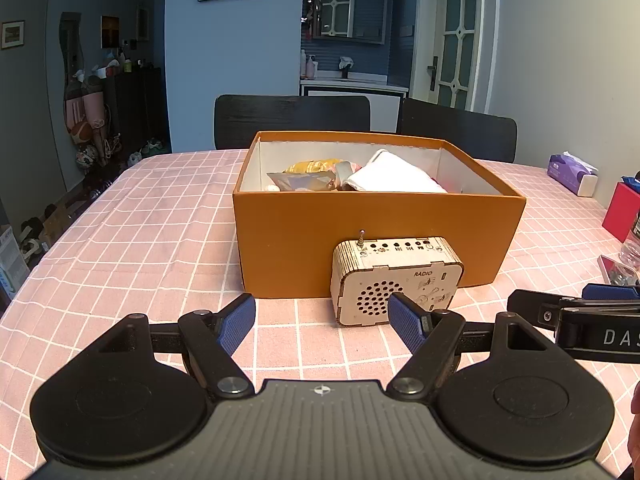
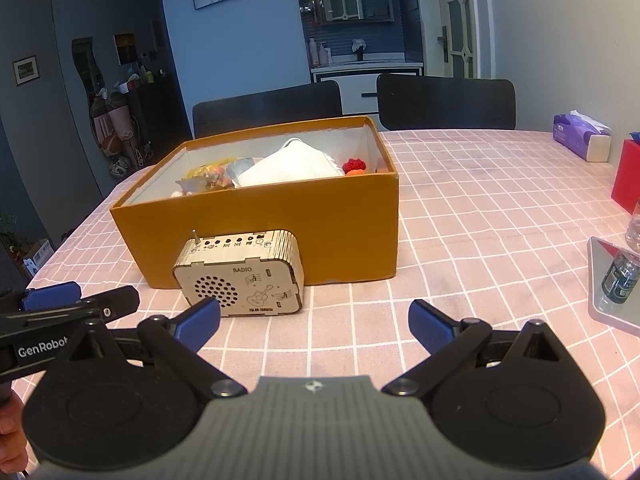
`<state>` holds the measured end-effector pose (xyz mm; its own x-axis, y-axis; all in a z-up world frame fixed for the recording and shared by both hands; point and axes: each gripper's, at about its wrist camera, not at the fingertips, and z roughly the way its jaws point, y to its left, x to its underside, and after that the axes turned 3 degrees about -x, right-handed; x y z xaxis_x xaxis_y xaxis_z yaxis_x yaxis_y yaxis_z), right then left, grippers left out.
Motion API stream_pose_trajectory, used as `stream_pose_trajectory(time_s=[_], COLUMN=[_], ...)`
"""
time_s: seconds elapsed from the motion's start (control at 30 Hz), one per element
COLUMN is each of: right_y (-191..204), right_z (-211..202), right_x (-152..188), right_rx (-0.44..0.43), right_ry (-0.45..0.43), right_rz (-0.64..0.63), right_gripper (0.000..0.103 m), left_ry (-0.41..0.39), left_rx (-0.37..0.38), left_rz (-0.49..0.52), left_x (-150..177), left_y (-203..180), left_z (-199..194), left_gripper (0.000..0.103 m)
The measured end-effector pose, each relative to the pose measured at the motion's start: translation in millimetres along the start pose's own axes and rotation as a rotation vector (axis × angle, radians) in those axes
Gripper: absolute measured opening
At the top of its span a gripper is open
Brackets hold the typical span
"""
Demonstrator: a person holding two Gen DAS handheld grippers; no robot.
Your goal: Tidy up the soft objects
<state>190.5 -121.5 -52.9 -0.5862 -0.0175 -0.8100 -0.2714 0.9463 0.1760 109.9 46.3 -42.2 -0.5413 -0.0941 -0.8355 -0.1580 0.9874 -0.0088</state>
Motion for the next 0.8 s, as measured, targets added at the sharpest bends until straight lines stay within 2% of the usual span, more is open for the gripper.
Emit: stream_pose_trajectory(time_s=[0.8], right_y=[-0.4], right_z=[0.0], right_x=[2.4], right_rx=[-0.006], right_ry=[0.004], right_rz=[-0.002], right_gripper=[0.099], left_ry=[-0.001], left_rx=[0.001], left_rz=[0.000], left_x=[0.1], left_y=[-0.9], left_z=[-0.6], left_gripper=[0.088])
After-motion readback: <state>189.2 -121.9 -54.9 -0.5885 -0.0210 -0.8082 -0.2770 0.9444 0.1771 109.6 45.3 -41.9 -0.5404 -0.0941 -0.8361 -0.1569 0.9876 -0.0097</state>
